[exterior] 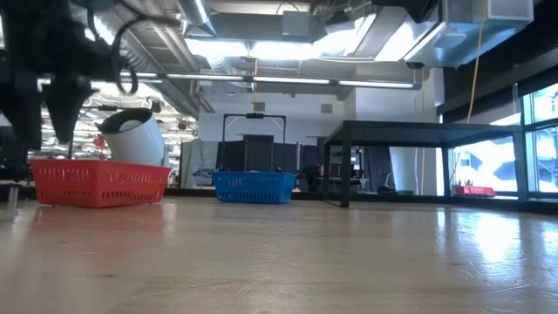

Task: Pick & Place Office Desk Supplies
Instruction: Put the red bin with yellow crayon boxes on the shelf

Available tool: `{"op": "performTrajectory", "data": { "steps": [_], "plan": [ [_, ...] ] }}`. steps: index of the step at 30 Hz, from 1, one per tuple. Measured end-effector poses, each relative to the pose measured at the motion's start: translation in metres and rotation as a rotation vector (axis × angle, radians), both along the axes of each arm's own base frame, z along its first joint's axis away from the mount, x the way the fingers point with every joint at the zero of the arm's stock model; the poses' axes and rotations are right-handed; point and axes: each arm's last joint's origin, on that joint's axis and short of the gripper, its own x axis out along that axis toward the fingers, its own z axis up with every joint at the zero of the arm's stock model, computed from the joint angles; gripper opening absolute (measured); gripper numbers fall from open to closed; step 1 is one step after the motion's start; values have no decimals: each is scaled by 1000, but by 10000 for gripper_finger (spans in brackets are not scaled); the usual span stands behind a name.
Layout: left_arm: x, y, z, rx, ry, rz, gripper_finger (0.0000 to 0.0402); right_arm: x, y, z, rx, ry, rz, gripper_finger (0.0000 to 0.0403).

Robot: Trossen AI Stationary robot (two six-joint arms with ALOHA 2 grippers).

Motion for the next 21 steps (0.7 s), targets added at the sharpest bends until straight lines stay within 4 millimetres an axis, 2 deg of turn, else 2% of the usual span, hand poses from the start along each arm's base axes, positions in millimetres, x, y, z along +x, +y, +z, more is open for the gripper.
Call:
{"op": "performTrajectory", "data": {
  "steps": [6, 11, 14, 20, 21],
  "plan": [
    [-7, 13, -27, -7, 32, -1, 169, 0, -1, 0, -21, -8, -41, 296],
    [-6, 17, -37, -79, 25, 26, 158, 0, -2, 0, -34, -12, -68, 296],
    [-3, 16, -37, -99, 18, -17, 125, 0, -2, 0, -35, -12, -70, 296],
    [1, 14, -38, -139, -1, -98, 18, 0, -2, 0, -35, -12, -70, 296],
    [2, 14, -38, -150, -6, -92, 10, 0, -2, 0, -35, -12, -70, 296]
  ]
}}
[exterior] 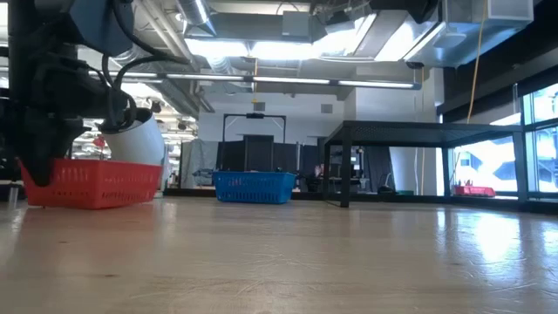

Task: Pick & Place Office Desk Supplies
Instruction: Put the red bin with yellow crayon boxes on the shelf

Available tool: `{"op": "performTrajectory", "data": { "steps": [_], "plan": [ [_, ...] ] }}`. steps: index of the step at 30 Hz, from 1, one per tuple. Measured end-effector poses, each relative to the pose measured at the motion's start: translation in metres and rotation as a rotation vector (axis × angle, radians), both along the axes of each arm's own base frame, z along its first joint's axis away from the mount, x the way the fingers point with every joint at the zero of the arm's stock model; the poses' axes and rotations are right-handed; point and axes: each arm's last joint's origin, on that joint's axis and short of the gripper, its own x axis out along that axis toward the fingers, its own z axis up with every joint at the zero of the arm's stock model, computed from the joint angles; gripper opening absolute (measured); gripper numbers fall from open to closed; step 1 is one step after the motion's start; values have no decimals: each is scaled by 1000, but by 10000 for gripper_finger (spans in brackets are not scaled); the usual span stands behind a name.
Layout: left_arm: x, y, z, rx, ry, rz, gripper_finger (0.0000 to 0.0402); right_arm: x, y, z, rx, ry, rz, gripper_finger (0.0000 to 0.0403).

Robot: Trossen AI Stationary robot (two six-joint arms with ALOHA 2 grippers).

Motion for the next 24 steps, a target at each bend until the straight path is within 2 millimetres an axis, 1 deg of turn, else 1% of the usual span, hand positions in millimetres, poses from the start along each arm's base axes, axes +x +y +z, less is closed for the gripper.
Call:
{"op": "performTrajectory", "data": {
  "steps": [3, 6, 11, 14, 17, 24],
  "plan": [
    [4, -2, 3, -30, -27, 28, 3, 0, 0, 0, 22, -1, -11, 296],
    [12, -5, 12, -41, -71, 33, 3, 0, 0, 0, 30, 1, -6, 296],
    [36, -10, 33, -91, -225, -11, 2, 0, 1, 0, 32, 2, -3, 296],
    [58, -10, 44, -103, -354, -15, 2, 0, 1, 0, 64, 1, -18, 296],
    [81, -4, 46, -65, -380, -24, 2, -1, 0, -2, 100, 11, -38, 296],
    [155, 0, 31, -16, -347, -89, 2, -3, 1, -6, 184, 65, -36, 296]
  ]
}}
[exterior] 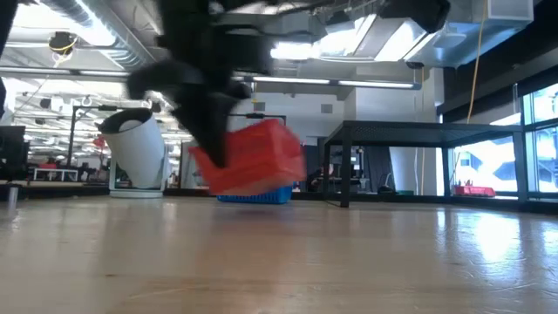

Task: Pick & Place Office Desk Supplies
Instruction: Put the red bin with yellow crayon boxes on the shelf

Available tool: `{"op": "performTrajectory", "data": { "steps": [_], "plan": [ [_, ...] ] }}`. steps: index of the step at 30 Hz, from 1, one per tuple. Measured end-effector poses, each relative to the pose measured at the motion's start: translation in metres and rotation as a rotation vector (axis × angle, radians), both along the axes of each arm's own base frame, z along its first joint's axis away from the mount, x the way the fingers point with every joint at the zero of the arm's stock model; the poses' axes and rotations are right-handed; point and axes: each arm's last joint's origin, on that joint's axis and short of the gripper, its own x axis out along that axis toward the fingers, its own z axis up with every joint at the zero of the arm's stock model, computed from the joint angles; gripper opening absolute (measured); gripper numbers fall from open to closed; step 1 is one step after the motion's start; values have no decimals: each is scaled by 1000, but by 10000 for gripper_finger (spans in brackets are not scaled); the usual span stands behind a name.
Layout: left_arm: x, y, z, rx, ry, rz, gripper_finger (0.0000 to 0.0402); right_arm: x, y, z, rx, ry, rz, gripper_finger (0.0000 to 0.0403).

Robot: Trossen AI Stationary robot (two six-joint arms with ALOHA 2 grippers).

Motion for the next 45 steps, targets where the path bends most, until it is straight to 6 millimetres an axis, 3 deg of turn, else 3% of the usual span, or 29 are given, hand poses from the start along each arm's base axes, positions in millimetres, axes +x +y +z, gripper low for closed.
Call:
{"op": "performTrajectory", "data": {
  "steps": [4, 9, 16, 22, 27, 31, 36, 45],
  "plan": [
    [35, 2, 2, 10, -41, 5, 2, -1, 0, -1, 6, 17, -8, 296],
    [59, 7, 1, 20, -57, -7, 2, -2, -1, -3, 2, 30, -8, 296],
    [65, 15, -22, 15, -2, 44, 3, -2, -1, -3, 1, 31, -8, 296],
    [65, 15, -20, 46, -30, 108, 17, -2, -1, -3, 0, 31, -7, 296],
    [62, 13, -2, 25, -76, 112, 59, -2, -1, -3, -11, 32, -3, 296],
    [56, 13, 14, 5, -108, 151, 97, -2, -1, -3, -25, 34, 3, 296],
    [32, 18, 45, -7, -76, 223, 119, 9, 2, -13, -77, 81, -4, 296],
    [-38, 29, 108, -32, 5, 511, 111, 68, 0, -67, -160, 216, 54, 296]
  ]
}}
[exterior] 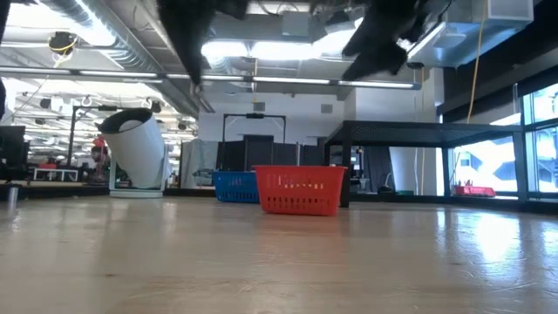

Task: Pick & Place Office Desk Supplies
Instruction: Put the red bin with yellow crayon boxes on the shelf

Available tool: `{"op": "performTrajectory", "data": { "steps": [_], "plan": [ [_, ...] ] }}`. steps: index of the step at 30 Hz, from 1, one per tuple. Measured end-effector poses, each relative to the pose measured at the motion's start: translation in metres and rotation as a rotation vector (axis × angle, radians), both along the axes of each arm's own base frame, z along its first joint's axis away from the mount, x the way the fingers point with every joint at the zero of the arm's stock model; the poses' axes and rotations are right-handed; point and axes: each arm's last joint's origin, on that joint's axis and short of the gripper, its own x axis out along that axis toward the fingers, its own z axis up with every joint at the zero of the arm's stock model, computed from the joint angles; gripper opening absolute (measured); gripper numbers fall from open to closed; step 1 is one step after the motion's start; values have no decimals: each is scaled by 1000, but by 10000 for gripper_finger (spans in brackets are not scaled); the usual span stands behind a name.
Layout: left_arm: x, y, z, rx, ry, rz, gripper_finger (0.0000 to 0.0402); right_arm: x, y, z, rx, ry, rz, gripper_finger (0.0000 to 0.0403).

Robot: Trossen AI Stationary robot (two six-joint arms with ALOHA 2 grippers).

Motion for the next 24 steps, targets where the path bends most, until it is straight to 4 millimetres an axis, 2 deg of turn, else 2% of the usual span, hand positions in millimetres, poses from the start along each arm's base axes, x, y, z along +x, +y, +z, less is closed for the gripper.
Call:
{"op": "performTrajectory", "data": {
  "steps": [5, 10, 15, 21, 24],
  "plan": [
    [-34, 2, 30, -51, -85, 255, 106, 30, 2, -36, -64, 42, 60, 296],
    [-55, 0, 51, -118, -222, 407, 102, 51, 8, -69, -71, 58, 94, 296],
    [-64, -3, 59, -137, -290, 471, 104, 60, 8, -91, -128, 94, 46, 296],
    [-64, -7, 59, -111, -303, 460, 100, 63, 8, -112, -147, 151, 40, 293],
    [-63, -9, 58, -92, -307, 455, 100, 64, 8, -118, -149, 171, 45, 279]
  ]
}}
